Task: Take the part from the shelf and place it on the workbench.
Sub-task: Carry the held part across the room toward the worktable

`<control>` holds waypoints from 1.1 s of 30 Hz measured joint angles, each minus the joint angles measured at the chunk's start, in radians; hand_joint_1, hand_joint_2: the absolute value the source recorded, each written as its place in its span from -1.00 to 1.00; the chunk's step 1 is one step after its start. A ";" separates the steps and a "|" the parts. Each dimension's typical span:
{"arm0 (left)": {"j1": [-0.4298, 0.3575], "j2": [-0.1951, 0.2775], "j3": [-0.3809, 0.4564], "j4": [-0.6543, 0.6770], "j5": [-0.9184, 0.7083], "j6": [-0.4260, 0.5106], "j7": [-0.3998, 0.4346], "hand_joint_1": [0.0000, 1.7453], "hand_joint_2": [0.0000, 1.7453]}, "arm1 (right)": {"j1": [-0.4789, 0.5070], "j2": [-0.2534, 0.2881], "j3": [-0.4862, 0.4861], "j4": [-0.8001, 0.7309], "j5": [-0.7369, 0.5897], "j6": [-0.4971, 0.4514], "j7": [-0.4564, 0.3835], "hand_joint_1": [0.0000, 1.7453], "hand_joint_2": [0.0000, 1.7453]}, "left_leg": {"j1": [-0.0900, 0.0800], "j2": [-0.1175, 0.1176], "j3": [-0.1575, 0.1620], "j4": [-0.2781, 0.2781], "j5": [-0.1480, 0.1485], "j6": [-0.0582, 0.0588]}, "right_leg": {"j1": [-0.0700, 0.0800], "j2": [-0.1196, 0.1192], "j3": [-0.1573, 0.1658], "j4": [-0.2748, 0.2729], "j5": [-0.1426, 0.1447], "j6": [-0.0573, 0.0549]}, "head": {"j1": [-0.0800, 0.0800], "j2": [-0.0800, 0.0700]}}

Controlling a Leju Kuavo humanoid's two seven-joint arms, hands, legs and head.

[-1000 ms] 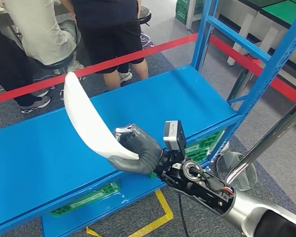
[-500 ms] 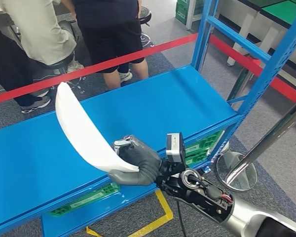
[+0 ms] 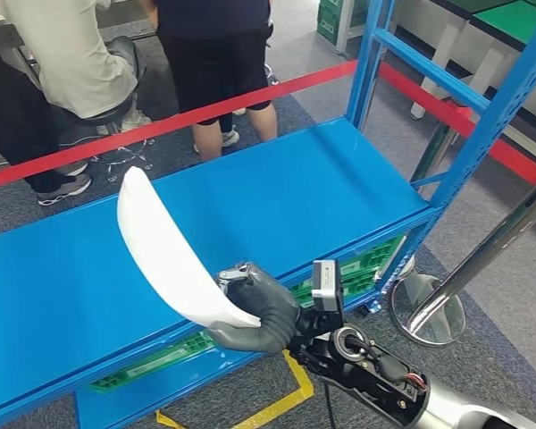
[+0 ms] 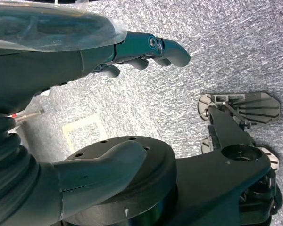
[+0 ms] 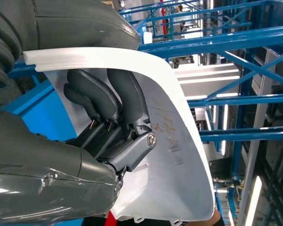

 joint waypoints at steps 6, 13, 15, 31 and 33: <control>0.001 0.000 0.000 0.000 0.001 0.000 0.000 -1.00 1.00 | 0.013 0.000 -0.010 -0.009 0.004 0.004 0.000 1.00 1.00 | 0.000 0.000 0.000 0.000 0.000 0.000 | 0.000 0.000 0.000 0.000 0.000 0.000 | 0.000 0.000; 0.001 0.000 0.000 0.000 -0.004 0.001 0.000 -1.00 1.00 | 0.022 0.000 -0.019 -0.023 0.015 0.001 0.004 1.00 1.00 | 0.000 0.000 0.000 0.000 0.000 0.000 | 0.000 0.000 0.000 0.000 0.000 0.000 | 0.000 0.000; 0.001 0.000 -0.001 0.000 -0.010 0.001 0.000 -1.00 1.00 | 0.028 0.000 -0.021 -0.030 0.023 -0.003 0.009 1.00 1.00 | 0.000 0.000 0.000 0.000 0.000 0.000 | 0.000 0.000 0.000 0.000 0.000 0.000 | 0.000 0.000; -0.006 0.000 -0.002 0.000 -0.019 -0.002 0.005 -1.00 1.00 | 0.055 0.000 -0.037 -0.067 0.044 -0.013 0.025 1.00 1.00 | 0.000 0.000 0.000 0.000 0.000 0.000 | 0.000 0.000 0.000 0.000 0.000 0.000 | 0.000 0.000; -0.005 0.000 -0.002 0.000 -0.017 -0.002 0.007 -1.00 1.00 | 0.055 0.000 -0.037 -0.067 0.045 -0.012 0.026 1.00 1.00 | 0.000 0.000 0.000 0.000 0.000 0.000 | 0.000 0.000 0.000 0.000 0.000 0.000 | 0.000 0.000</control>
